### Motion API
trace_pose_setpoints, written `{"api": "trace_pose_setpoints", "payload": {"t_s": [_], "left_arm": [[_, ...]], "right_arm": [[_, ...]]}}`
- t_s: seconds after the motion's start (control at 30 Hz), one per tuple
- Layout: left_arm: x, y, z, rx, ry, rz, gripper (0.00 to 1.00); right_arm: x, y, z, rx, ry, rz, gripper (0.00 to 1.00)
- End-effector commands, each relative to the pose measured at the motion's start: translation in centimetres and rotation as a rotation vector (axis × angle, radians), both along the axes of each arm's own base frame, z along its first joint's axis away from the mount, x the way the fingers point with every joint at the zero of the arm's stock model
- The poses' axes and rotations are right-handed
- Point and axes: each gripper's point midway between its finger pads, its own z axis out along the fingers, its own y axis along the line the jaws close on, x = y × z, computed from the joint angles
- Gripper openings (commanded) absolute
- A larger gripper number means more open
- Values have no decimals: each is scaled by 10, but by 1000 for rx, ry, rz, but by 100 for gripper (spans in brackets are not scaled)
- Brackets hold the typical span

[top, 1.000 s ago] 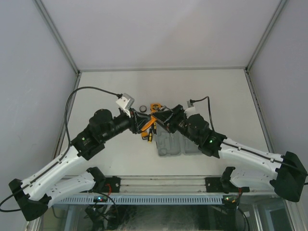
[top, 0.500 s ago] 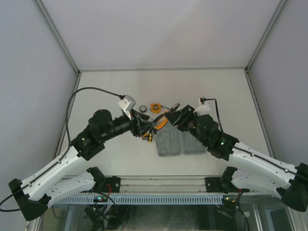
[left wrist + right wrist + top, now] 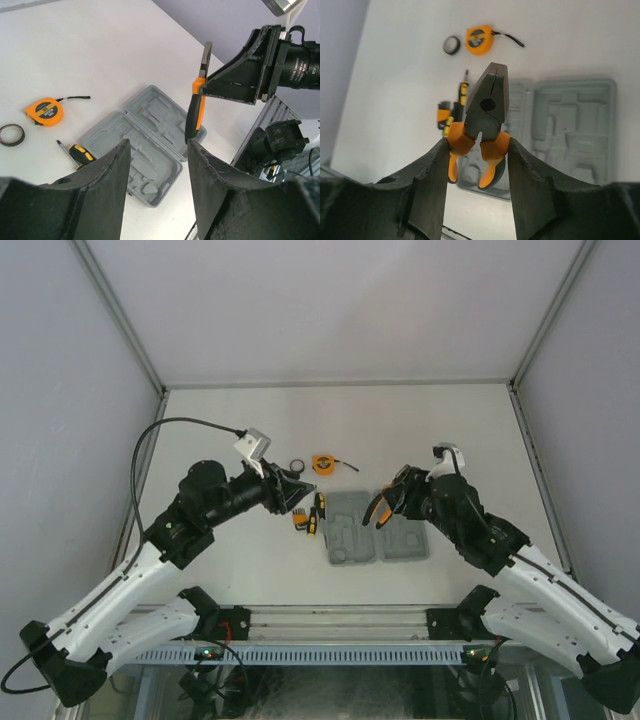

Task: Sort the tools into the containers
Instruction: Place the pliers in the storage box.

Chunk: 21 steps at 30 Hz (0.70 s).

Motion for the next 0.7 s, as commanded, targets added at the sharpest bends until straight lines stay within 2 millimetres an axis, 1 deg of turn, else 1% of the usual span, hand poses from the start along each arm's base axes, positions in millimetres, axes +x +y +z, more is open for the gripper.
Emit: {"api": "trace_pose_setpoints", "payload": {"t_s": [0.0,0.13,0.23,0.43,0.67], "left_arm": [[2,2,-8,-12,38,-4,54],[3,3,-14,12,55,4,54],[4,4,-20,27,70,4,53],[3,6,-24,38,80,8,53],[3,7,-28,52,92,13,53]], "right_arm": [[-1,-15,8,-91,-2,59,0],[-3,-24,-19,-168,137,106,0],[-3,-30,-32,-219,216,136,0],[7,-37,-49,-297,318,166,0],[15,-38,-70,-378,432,222,0]]}}
